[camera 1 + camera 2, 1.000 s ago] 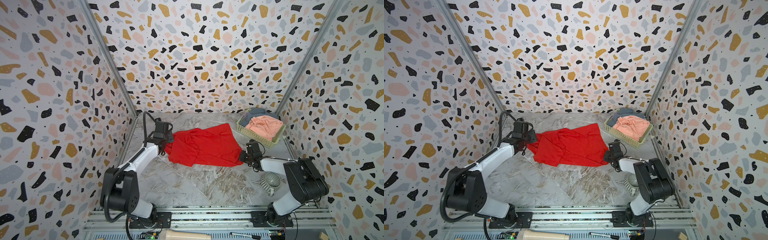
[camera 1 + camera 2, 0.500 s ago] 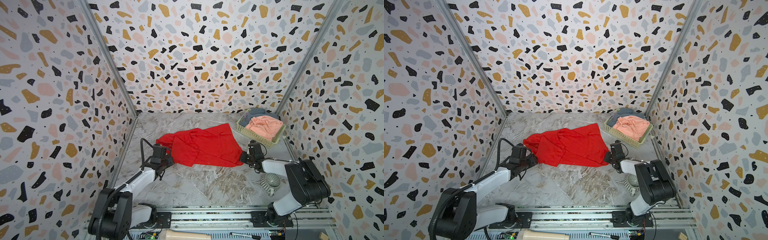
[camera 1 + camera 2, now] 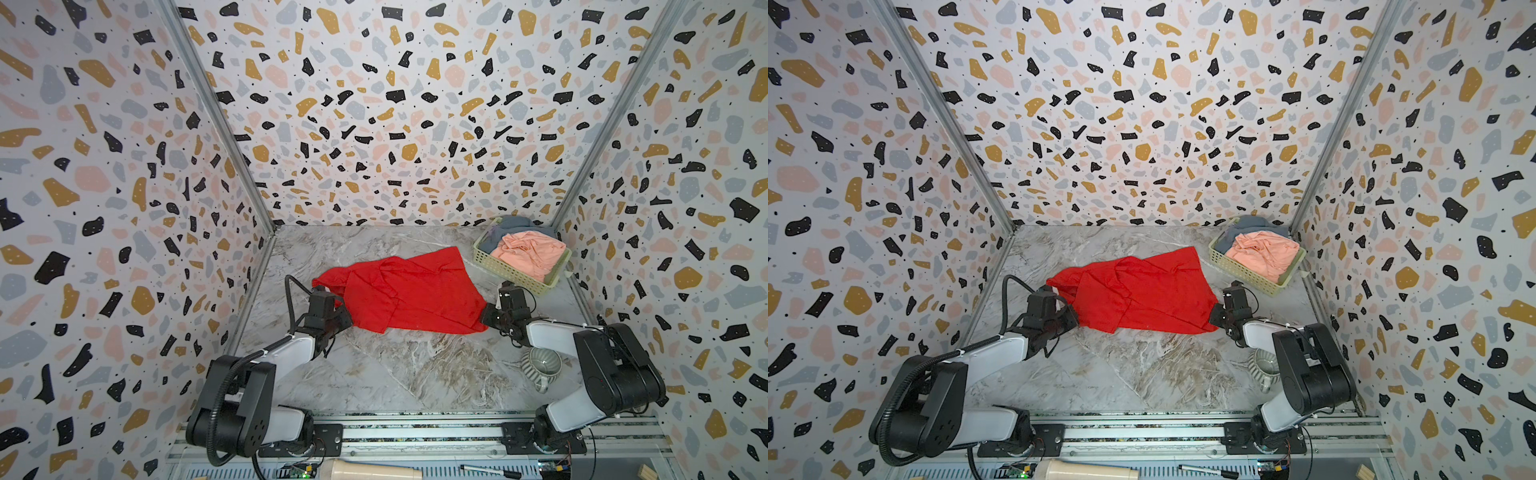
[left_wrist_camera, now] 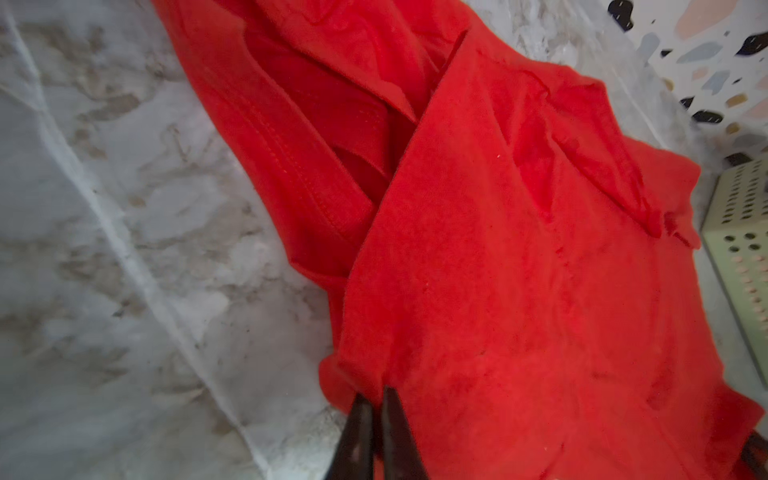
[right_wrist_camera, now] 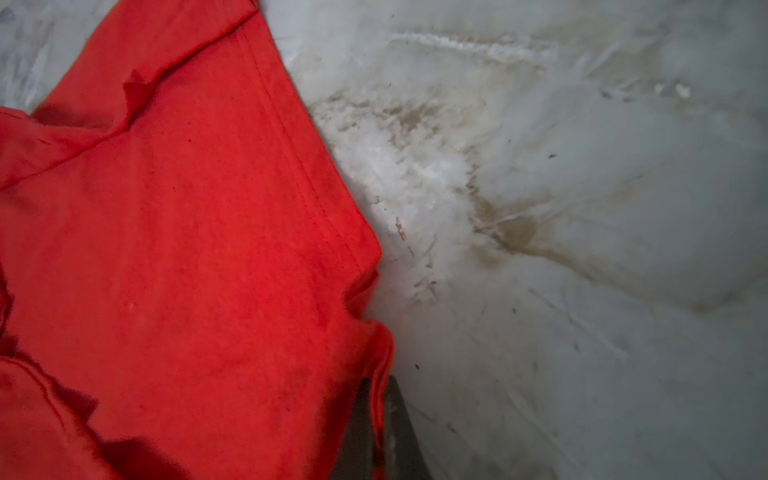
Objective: Fold and stack the t-shirts
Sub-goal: 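Lift the red t-shirt high with both grippers, stretching it between them, then swing the shirt forward and lay it flat with both grippers, releasing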
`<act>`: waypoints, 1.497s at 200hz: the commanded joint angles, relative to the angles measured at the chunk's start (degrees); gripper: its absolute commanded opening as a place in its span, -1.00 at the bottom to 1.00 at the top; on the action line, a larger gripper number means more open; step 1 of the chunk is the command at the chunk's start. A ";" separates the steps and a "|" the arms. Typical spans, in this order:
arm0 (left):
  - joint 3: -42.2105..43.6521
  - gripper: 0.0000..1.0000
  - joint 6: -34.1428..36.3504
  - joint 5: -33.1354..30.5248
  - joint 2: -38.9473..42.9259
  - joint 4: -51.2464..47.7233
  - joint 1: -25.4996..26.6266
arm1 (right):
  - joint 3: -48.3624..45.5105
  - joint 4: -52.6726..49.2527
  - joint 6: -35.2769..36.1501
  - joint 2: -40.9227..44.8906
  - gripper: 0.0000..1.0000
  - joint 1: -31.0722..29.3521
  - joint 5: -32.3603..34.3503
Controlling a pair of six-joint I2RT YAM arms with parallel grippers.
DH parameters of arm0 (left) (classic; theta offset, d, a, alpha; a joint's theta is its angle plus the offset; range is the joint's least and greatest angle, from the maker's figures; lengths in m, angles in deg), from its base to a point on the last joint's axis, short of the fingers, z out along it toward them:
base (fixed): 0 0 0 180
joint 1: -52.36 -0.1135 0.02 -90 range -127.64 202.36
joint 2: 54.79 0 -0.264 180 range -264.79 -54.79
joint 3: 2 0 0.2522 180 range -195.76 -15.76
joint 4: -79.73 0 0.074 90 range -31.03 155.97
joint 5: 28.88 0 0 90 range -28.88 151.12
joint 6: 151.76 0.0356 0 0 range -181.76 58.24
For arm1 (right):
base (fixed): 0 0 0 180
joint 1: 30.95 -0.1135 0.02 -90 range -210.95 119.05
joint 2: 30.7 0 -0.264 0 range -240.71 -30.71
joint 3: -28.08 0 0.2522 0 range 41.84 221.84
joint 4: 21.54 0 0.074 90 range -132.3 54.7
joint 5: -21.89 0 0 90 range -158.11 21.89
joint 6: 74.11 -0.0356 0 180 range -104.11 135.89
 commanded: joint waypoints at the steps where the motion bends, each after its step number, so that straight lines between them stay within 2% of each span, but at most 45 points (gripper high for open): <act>1: -1.85 -1.00 1.69 -0.29 5.35 -3.70 -0.14 | 1.13 -2.29 0.50 3.91 -1.00 0.35 0.28; 38: -8.28 -1.00 5.00 -0.54 15.69 -18.58 -0.13 | 5.47 -5.67 2.11 10.64 -1.00 0.49 -0.11; 66: -13.77 -1.00 6.03 0.70 24.99 -26.41 -0.13 | 9.81 -10.25 3.54 20.50 -1.00 0.64 -0.02; 95: -24.56 -1.00 8.41 -0.74 35.54 -33.49 -0.13 | 16.55 -16.57 7.49 32.93 -1.00 0.77 0.64; 117: -33.99 -1.00 10.52 -4.69 40.27 -34.74 -0.18 | 21.90 -18.23 11.18 38.56 -1.00 0.73 1.58; 141: -39.04 -1.00 11.57 -6.07 41.88 -28.14 -0.19 | 27.16 -16.99 12.69 38.55 -1.00 0.71 1.52; 177: -37.82 -1.00 12.19 -7.26 37.47 -16.23 -0.18 | 28.57 -6.60 11.72 31.72 -1.00 0.73 -1.48; 201: -34.43 -1.00 11.44 -9.89 29.82 -9.69 -0.15 | 30.99 -2.75 11.03 22.38 -1.00 0.73 -3.36; 222: -34.87 -1.00 11.64 -12.93 19.44 -4.83 -0.25 | 34.95 0.06 10.74 13.09 -1.00 0.72 -4.72; 245: -43.04 -1.00 14.10 -14.24 7.60 -3.37 -0.62 | 42.32 3.53 10.26 3.24 -1.00 0.72 -7.84; 265: -54.15 -1.00 14.84 -11.99 0.41 -4.67 -2.92 | 51.67 4.59 9.90 -2.96 -1.00 0.73 -10.17; 279: -62.84 -1.00 15.48 -11.15 -1.43 -7.60 -5.20 | 59.15 3.71 10.46 -5.24 -1.00 0.73 -11.45; 299: -71.21 -1.00 18.44 -14.32 0.61 -9.73 -6.28 | 66.16 3.75 11.43 -4.26 -1.00 0.73 -11.62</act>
